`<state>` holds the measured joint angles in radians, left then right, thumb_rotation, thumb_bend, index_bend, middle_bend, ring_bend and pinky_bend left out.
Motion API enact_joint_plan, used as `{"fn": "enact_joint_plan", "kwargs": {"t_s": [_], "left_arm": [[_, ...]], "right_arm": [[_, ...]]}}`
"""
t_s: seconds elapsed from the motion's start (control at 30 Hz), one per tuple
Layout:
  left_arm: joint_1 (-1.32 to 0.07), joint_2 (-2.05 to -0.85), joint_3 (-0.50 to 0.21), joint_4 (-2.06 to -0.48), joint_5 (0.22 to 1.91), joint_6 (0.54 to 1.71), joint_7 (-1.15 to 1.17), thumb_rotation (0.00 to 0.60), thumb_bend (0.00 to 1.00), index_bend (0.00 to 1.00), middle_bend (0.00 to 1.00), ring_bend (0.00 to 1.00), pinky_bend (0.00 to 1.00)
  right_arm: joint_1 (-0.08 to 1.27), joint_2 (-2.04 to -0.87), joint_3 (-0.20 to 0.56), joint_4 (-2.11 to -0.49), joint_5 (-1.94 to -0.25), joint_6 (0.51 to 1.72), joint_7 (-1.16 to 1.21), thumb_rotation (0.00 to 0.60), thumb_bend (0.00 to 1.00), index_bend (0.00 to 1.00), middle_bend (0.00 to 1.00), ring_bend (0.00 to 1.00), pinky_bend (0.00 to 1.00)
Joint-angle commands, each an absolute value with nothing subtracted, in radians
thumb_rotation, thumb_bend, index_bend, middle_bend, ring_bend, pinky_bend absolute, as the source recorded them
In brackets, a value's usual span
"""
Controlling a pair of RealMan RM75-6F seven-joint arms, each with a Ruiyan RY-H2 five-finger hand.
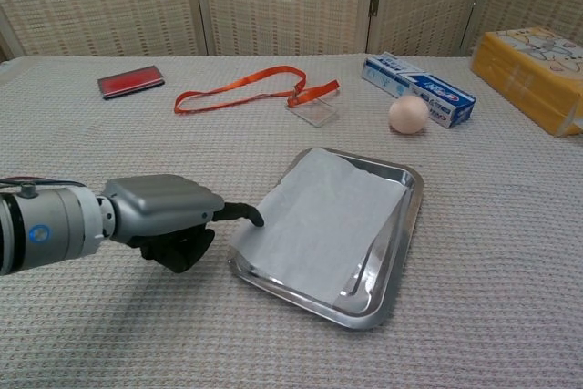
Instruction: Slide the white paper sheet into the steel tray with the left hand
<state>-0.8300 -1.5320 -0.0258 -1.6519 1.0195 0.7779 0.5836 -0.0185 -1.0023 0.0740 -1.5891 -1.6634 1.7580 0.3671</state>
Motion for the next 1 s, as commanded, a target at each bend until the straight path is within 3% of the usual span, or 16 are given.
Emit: {"fn": "enact_joint_plan", "kwargs": {"t_s": [0.03,0.4,1.0], "left_arm": [[-0.839,-1.535,-0.017,-1.65,1.01,0.776,0.588,0.6,1.0,0.15,1.0,0.9,1.0],[-0.854,-1.549,0.019,-1.681,1.029,0.794,0.602,0.6,1.0,0.17,1.0,0.9,1.0],[-0.823,-1.524,-0.016,-1.67,1.173,0.899,0.498,0.6,1.0,0.1,1.0,0.88,1.0]], "right_arm": [[-0.019,-1.002,0.075,-1.589,-1.661,1.759,0.369,0.6,0.33,0.0,0.0,0.0,0.0],[-0.019,-1.002,0.075,-1.59,-1.662,1.76,0.369,0.6,0.33,0.0,0.0,0.0,0.0],[-0.018,-1.001,0.072,-1.592,-1.667,1.758,0.365,0.6,0.33,0.0,0.0,0.0,0.0]]}}
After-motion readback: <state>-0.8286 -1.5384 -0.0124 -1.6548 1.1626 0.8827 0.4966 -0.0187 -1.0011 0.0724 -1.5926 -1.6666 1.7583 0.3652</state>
